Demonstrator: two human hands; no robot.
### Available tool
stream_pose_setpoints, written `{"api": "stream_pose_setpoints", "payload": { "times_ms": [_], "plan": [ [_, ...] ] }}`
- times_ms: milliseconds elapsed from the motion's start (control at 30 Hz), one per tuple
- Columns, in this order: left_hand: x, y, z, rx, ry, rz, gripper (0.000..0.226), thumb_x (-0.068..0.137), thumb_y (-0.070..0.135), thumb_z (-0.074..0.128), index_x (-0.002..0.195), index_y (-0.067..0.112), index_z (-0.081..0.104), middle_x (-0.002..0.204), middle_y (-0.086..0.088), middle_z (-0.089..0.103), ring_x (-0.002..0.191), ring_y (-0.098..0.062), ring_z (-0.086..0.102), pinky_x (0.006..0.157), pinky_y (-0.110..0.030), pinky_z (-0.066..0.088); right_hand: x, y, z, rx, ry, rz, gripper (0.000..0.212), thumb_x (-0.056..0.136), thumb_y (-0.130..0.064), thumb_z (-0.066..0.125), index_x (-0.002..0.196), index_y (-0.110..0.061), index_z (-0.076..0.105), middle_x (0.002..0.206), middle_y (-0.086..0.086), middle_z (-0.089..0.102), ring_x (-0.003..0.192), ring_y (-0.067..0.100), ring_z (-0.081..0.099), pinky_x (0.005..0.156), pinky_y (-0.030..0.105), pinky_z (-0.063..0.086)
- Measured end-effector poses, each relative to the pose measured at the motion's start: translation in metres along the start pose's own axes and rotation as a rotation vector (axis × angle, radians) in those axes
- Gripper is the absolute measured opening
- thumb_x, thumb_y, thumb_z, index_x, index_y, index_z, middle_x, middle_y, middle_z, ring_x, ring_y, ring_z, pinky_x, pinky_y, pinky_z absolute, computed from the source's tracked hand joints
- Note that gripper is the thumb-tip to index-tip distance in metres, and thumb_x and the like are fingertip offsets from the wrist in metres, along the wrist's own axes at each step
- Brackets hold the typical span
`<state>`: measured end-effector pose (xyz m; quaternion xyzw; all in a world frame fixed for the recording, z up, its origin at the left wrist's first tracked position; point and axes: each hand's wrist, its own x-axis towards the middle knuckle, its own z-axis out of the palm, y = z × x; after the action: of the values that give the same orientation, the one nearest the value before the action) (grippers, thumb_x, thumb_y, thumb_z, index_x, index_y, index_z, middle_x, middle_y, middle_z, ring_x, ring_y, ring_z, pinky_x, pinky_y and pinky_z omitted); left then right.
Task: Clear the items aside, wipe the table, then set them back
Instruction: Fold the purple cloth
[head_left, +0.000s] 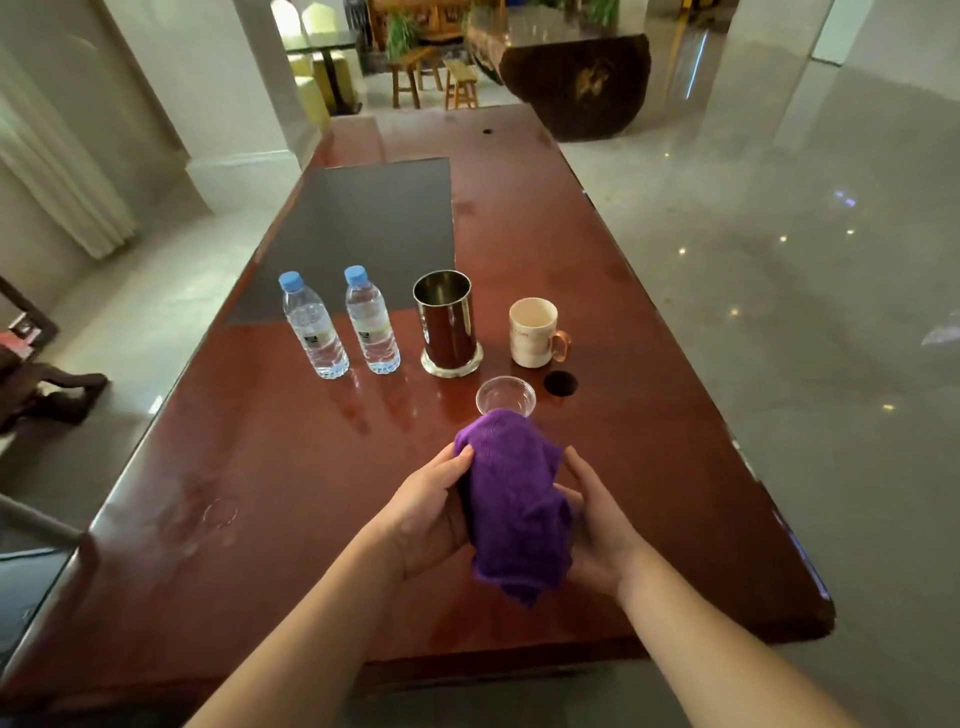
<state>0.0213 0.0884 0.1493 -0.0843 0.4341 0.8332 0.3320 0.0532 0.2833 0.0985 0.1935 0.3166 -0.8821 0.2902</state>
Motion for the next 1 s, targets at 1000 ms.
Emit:
{"api": "stream_pose_setpoints", "payload": {
  "times_ms": [1000],
  "plan": [
    [-0.115,0.025,-0.072,0.074,0.223,0.171,0.046,0.089,-0.009,0.053,0.129,0.013,0.061,0.127,-0.021,0.065,0.115,-0.039,0.063,0.100,-0.054,0.049,0.038,0.024,0.117,-0.457,-0.197,0.073,0.055,0.075,-0.002,0.063,0.130,-0.007,0.059,0.126,0.027,0.062,0.113,0.045,0.061,0.092,0.054,0.052]
  ]
}}
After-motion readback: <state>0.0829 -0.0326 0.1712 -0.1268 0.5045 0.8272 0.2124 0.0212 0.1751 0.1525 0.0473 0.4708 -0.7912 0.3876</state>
